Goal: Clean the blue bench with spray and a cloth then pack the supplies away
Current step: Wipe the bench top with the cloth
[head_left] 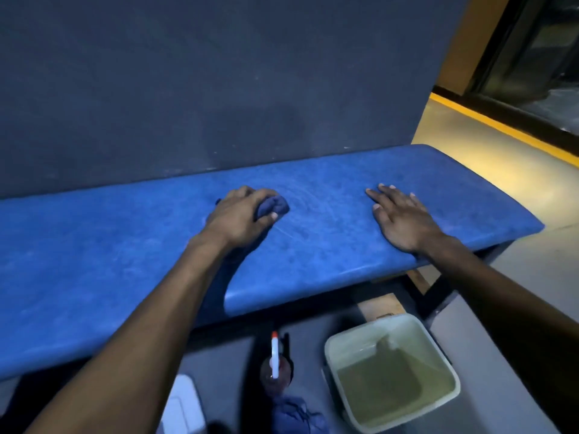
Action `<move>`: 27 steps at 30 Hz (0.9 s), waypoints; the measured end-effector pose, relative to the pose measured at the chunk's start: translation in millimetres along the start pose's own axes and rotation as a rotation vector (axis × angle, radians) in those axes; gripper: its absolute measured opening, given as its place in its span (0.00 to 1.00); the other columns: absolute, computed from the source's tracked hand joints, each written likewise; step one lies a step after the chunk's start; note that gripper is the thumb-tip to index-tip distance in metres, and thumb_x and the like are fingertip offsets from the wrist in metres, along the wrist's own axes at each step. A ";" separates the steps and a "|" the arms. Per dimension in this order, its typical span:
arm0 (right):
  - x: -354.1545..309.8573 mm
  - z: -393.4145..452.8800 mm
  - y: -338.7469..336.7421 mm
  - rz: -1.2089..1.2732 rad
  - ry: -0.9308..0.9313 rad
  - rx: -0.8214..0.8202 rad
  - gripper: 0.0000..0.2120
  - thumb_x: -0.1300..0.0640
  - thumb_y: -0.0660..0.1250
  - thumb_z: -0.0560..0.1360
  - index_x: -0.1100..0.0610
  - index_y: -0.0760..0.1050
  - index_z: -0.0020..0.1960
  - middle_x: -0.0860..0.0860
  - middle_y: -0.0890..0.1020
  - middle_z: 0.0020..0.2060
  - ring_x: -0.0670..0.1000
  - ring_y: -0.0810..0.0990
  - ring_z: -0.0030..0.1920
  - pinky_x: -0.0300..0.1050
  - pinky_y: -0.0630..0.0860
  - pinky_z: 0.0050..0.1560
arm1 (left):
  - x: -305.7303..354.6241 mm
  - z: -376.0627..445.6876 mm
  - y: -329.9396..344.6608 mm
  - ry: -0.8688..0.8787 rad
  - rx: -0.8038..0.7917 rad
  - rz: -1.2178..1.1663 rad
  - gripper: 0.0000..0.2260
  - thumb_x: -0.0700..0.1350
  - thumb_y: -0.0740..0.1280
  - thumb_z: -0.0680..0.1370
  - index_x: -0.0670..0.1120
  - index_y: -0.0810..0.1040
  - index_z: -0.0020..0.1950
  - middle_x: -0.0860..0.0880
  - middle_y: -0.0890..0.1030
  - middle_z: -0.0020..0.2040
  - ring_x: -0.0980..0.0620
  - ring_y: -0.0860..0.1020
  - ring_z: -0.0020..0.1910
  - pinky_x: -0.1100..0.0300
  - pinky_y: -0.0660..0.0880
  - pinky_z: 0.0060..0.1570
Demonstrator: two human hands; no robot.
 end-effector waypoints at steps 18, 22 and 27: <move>-244.3 -55.0 42.0 0.049 -0.556 -0.003 0.27 0.36 0.47 0.82 0.42 0.55 0.80 0.46 0.57 0.81 0.47 0.52 0.80 0.53 0.47 0.79 | -95.2 -283.7 234.5 -0.254 0.120 -0.234 0.19 0.50 0.68 0.81 0.57 0.76 0.72 0.50 0.78 0.66 0.44 0.78 0.63 0.53 0.69 0.65; -245.3 -54.7 44.1 0.065 -0.546 0.026 0.27 0.36 0.47 0.82 0.41 0.56 0.79 0.44 0.58 0.80 0.46 0.52 0.80 0.52 0.46 0.79 | -141.4 -252.6 291.7 -0.404 0.057 -0.242 0.19 0.55 0.62 0.81 0.53 0.78 0.71 0.45 0.80 0.62 0.39 0.80 0.59 0.49 0.75 0.62; -243.7 -49.9 46.9 0.082 -0.538 0.037 0.26 0.36 0.46 0.83 0.41 0.57 0.79 0.44 0.58 0.80 0.45 0.52 0.80 0.51 0.46 0.79 | -155.2 -242.2 333.5 -0.369 -0.203 -0.206 0.38 0.65 0.59 0.73 0.49 0.67 0.81 0.44 0.69 0.80 0.39 0.64 0.81 0.48 0.60 0.77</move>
Point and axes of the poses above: each hand's wrist, its own z-axis towards the middle knuckle, its own y-axis out of the palm, x = y × z, the point moved 6 cm from there along z, towards the middle knuckle
